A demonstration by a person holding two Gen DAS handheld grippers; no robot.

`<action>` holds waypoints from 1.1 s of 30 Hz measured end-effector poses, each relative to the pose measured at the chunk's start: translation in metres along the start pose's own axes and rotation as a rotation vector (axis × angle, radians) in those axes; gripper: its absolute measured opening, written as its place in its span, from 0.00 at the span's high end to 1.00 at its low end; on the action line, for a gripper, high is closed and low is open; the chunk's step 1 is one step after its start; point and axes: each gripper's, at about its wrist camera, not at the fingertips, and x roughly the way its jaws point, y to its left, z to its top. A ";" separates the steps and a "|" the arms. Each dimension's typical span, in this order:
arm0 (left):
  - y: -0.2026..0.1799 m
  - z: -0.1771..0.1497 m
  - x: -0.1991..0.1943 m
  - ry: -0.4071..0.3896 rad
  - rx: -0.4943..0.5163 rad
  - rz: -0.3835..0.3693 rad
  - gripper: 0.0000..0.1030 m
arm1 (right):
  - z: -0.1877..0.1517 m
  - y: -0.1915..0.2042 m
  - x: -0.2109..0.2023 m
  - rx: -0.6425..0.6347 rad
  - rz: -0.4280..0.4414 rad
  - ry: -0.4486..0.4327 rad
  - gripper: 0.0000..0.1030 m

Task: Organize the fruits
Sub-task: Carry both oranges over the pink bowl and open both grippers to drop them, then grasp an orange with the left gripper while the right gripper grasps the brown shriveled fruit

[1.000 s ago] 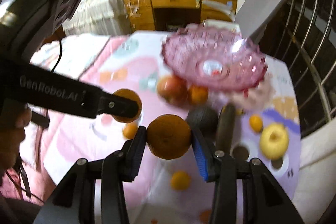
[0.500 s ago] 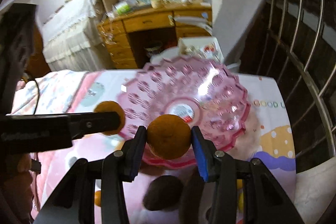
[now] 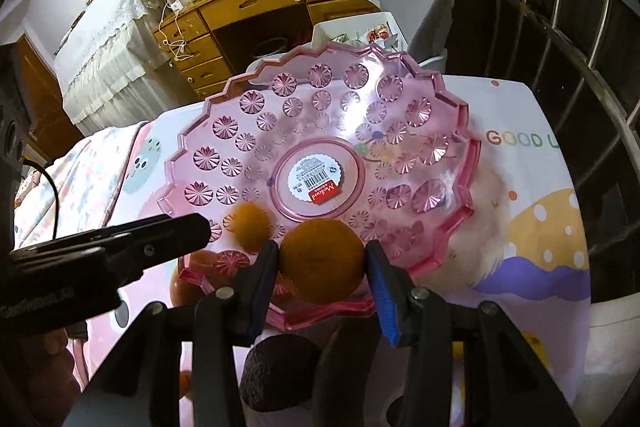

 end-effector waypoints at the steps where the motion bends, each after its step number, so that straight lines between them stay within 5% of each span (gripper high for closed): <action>1: 0.000 -0.001 -0.002 -0.003 -0.003 -0.003 0.46 | 0.000 0.000 -0.001 0.004 0.001 0.000 0.56; 13: 0.011 -0.034 -0.030 0.001 0.007 0.004 0.44 | -0.019 0.000 -0.041 0.088 -0.006 -0.076 0.48; 33: 0.031 -0.131 -0.059 0.111 0.170 0.018 0.44 | -0.154 -0.010 -0.109 0.386 -0.101 -0.091 0.48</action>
